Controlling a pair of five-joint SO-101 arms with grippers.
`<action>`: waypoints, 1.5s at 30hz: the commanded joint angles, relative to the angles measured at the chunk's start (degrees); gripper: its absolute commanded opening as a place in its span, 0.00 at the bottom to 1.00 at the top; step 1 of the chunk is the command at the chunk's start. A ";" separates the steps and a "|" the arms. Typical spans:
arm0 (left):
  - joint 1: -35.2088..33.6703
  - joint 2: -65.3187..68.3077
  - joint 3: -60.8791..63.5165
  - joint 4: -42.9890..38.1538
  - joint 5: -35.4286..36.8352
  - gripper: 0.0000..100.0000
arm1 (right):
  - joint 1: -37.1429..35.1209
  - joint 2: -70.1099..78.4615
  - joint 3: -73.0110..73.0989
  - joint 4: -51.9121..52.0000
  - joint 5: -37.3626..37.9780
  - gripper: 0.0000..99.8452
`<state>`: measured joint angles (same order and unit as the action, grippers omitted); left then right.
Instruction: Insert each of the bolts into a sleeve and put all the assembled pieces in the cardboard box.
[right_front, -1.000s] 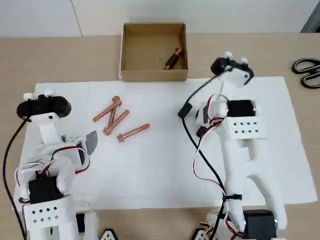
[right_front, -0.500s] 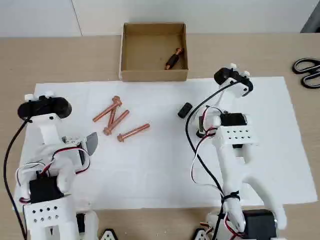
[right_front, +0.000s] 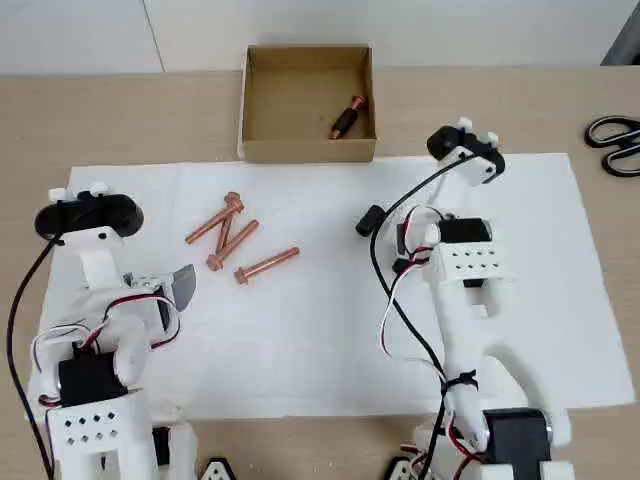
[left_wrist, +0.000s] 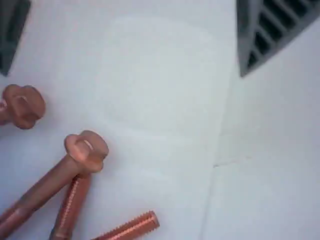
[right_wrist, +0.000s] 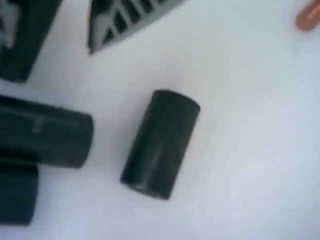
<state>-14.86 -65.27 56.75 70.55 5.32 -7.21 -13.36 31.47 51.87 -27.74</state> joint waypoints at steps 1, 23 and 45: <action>0.18 -0.44 -0.31 0.26 -0.18 0.28 | -0.04 0.22 -6.68 4.79 -0.44 0.17; 0.18 -0.44 -0.31 0.26 -0.18 0.28 | -0.84 23.34 -29.89 21.93 -4.75 0.12; 0.00 -0.44 1.54 0.26 -0.18 0.28 | -0.48 31.87 -29.98 18.15 -6.24 0.10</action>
<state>-14.86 -65.27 58.51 70.55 5.32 -7.91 18.73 4.31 71.12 -33.71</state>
